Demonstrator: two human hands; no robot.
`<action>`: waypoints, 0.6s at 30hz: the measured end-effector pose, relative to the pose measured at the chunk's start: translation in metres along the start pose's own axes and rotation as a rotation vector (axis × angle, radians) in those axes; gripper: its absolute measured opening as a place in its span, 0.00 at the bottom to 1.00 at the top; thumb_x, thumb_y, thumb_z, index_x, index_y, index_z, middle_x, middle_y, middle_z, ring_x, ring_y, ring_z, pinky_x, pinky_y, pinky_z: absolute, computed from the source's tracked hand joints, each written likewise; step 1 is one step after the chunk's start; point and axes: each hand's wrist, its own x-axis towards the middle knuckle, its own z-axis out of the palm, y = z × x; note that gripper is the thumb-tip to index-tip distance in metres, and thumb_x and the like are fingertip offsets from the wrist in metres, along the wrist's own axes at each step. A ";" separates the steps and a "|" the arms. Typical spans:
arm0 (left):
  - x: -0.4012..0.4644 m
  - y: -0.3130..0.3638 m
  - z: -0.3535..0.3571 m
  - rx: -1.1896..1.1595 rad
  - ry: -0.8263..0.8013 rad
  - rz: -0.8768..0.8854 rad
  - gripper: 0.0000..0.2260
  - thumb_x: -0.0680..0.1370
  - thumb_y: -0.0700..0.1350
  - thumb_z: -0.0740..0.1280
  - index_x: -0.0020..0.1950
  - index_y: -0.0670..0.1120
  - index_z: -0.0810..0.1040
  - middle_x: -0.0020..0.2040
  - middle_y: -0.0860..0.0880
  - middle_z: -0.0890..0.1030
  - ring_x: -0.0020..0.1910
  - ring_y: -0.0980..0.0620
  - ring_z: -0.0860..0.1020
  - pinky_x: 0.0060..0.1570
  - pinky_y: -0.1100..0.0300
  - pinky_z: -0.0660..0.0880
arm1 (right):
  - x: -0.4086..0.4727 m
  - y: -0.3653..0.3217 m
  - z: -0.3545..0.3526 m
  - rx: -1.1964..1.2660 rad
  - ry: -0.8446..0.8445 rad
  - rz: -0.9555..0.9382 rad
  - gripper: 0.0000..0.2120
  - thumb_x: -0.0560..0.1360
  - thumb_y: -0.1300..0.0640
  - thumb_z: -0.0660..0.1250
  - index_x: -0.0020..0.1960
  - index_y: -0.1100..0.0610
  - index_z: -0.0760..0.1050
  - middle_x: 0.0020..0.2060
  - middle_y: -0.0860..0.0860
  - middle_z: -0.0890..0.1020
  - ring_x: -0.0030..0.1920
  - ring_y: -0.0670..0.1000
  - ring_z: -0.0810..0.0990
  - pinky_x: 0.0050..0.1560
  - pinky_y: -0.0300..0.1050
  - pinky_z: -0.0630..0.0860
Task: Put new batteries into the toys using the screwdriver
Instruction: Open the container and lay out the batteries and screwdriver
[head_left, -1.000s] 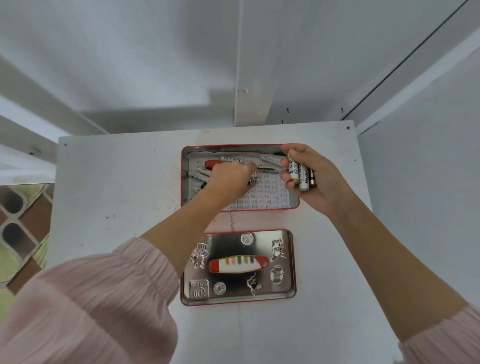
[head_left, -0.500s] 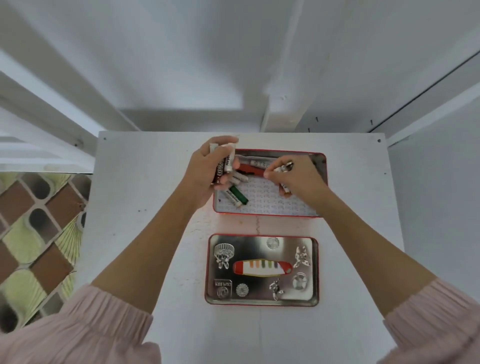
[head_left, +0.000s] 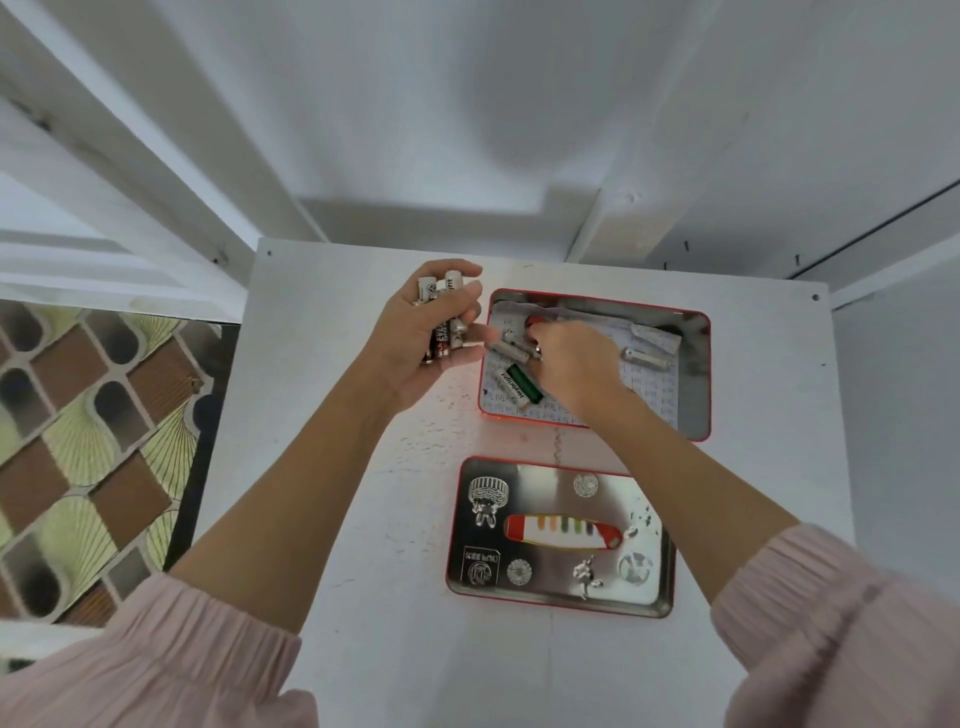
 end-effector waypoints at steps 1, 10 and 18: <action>0.000 0.000 0.001 -0.006 0.006 -0.004 0.04 0.78 0.39 0.64 0.47 0.48 0.75 0.30 0.51 0.74 0.31 0.52 0.80 0.27 0.64 0.75 | 0.000 0.000 0.000 -0.046 -0.024 -0.016 0.07 0.76 0.58 0.63 0.53 0.57 0.74 0.47 0.54 0.81 0.46 0.56 0.79 0.36 0.43 0.69; 0.013 -0.012 0.031 0.318 -0.001 -0.011 0.07 0.75 0.37 0.70 0.40 0.44 0.74 0.30 0.49 0.76 0.25 0.52 0.72 0.25 0.64 0.68 | -0.028 0.038 -0.020 0.767 -0.076 0.319 0.04 0.71 0.59 0.70 0.42 0.54 0.75 0.35 0.51 0.77 0.27 0.47 0.72 0.23 0.37 0.68; 0.047 -0.051 0.088 0.937 -0.107 0.103 0.04 0.73 0.40 0.72 0.44 0.47 0.78 0.36 0.50 0.79 0.29 0.59 0.74 0.30 0.67 0.72 | -0.061 0.098 -0.066 1.739 -0.010 0.211 0.15 0.74 0.70 0.58 0.55 0.57 0.75 0.32 0.53 0.76 0.23 0.47 0.67 0.22 0.35 0.65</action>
